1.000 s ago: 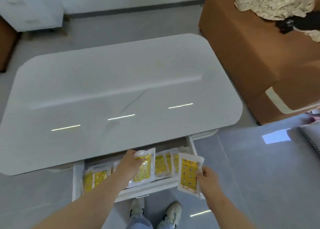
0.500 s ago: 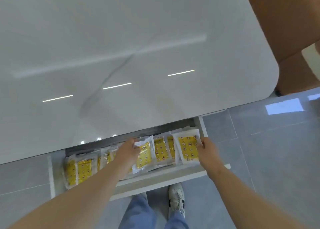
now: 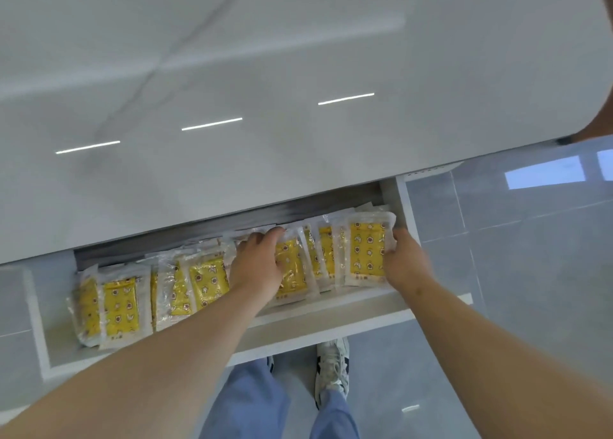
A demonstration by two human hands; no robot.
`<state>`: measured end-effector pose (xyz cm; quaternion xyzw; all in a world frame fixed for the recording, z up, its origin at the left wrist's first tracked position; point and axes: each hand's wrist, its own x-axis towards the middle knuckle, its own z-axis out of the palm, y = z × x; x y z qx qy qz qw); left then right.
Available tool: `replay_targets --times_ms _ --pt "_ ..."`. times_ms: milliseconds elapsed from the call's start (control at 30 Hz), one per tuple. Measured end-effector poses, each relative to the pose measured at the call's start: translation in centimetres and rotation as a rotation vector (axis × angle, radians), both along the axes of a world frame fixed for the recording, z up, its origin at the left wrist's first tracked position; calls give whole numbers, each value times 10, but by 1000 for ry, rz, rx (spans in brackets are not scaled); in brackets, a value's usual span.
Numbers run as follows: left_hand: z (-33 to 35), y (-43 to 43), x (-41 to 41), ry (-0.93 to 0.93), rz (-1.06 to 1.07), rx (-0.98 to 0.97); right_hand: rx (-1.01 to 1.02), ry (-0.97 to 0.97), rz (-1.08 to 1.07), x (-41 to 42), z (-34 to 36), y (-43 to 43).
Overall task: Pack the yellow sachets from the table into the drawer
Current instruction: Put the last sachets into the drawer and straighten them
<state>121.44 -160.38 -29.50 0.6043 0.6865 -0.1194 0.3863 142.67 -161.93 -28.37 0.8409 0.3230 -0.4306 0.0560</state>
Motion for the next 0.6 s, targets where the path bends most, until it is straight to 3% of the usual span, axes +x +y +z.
replay_targets --times_ms 100,200,300,467,600 --pt "2 -9 3 180 -133 40 -63 -168 197 0 7 -4" --pt "10 -19 -1 217 -166 27 -5 -240 182 -11 17 -13" --pt "25 -31 -11 161 -135 52 59 -162 201 -27 31 -28" --pt "54 -64 -37 39 -113 0 62 9 483 -53 61 -59" --pt "72 -96 -57 -2 -158 -118 98 -24 715 -67 79 -75"
